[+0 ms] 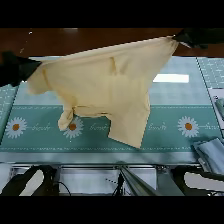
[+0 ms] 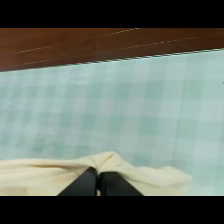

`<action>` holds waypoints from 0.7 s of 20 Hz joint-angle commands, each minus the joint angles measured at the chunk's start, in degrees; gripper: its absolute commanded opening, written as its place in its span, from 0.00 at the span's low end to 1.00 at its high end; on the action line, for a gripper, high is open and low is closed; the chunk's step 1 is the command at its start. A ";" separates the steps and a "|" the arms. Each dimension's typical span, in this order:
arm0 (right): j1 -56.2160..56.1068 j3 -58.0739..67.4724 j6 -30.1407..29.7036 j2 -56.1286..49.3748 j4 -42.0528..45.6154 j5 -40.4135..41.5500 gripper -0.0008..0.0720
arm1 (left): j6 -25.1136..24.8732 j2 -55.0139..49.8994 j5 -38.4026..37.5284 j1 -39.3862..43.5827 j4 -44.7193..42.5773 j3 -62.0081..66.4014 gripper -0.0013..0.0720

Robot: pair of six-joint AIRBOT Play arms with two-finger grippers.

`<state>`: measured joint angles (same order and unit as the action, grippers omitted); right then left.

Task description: Fold the shirts.

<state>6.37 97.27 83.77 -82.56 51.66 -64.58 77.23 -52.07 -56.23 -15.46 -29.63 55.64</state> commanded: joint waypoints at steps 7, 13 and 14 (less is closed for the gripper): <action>-5.53 0.02 3.15 -15.04 7.45 3.08 0.04 | -3.98 -24.13 13.46 9.86 2.69 -0.79 0.05; -5.18 0.04 2.62 -17.33 5.09 -0.24 0.24 | -3.45 -28.20 4.28 8.63 2.67 -0.68 0.59; -4.57 0.04 2.19 -16.50 3.87 -0.68 0.43 | -3.04 -28.04 1.70 6.80 2.64 -0.04 0.76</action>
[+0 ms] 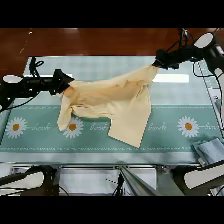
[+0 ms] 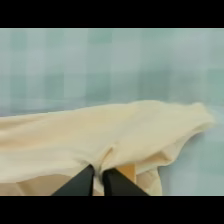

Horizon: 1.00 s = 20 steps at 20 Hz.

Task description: Fold the shirts.

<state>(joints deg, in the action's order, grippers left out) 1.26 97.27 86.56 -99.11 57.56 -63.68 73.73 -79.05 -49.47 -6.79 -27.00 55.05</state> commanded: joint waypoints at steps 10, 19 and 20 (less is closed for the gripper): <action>13.46 -0.66 -8.48 11.32 17.64 -21.42 0.54 | 4.50 15.08 -30.05 -28.55 -33.92 -3.82 0.79; 14.60 -10.51 -10.84 11.30 4.68 -18.12 0.55 | 1.70 15.96 -20.02 -23.45 -27.78 -26.49 0.88; 14.58 -11.10 -10.84 11.30 4.66 -17.46 0.55 | 1.70 15.50 -18.84 -22.49 -27.78 -26.71 0.88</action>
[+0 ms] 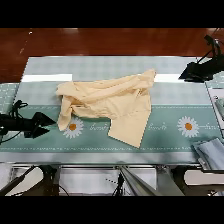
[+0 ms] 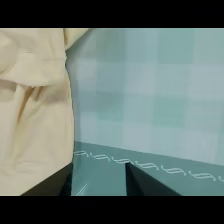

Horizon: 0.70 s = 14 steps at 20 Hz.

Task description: Fold the shirts.

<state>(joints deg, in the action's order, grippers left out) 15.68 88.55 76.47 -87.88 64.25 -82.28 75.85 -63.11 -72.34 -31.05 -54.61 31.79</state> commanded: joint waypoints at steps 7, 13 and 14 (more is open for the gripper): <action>0.17 -2.73 -0.74 0.13 -2.29 1.38 0.55 | -0.39 -8.11 20.26 12.55 6.43 -3.37 0.77; 0.26 -3.28 -0.26 0.13 4.92 -1.57 0.55 | -2.73 -9.53 21.70 15.04 8.52 -3.13 0.05; 0.70 -4.46 -0.20 0.13 5.62 -2.29 0.55 | -3.72 -9.33 20.61 14.75 8.41 -3.13 0.05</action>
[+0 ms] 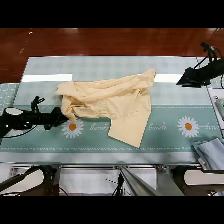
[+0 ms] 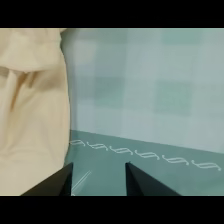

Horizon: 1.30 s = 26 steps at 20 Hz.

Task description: Fold the shirts.

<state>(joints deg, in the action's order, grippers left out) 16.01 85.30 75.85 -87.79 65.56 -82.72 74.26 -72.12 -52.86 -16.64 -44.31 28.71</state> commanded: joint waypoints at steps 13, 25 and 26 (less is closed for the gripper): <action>-1.81 -27.82 -2.91 1.09 -15.30 11.63 0.68 | -4.85 11.80 -2.14 -0.24 -1.92 1.49 0.04; -22.93 -32.33 7.98 1.05 -16.20 38.36 0.11 | -4.83 16.20 -4.52 -0.24 -1.90 14.21 0.04; -23.98 -32.30 7.91 1.11 -16.74 38.84 0.04 | -4.83 16.20 -4.81 -0.24 -1.90 16.00 0.04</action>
<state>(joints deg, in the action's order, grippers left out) -4.05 53.19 81.97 -86.74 49.80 -48.42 69.43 -56.18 -57.06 -16.86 -46.24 40.56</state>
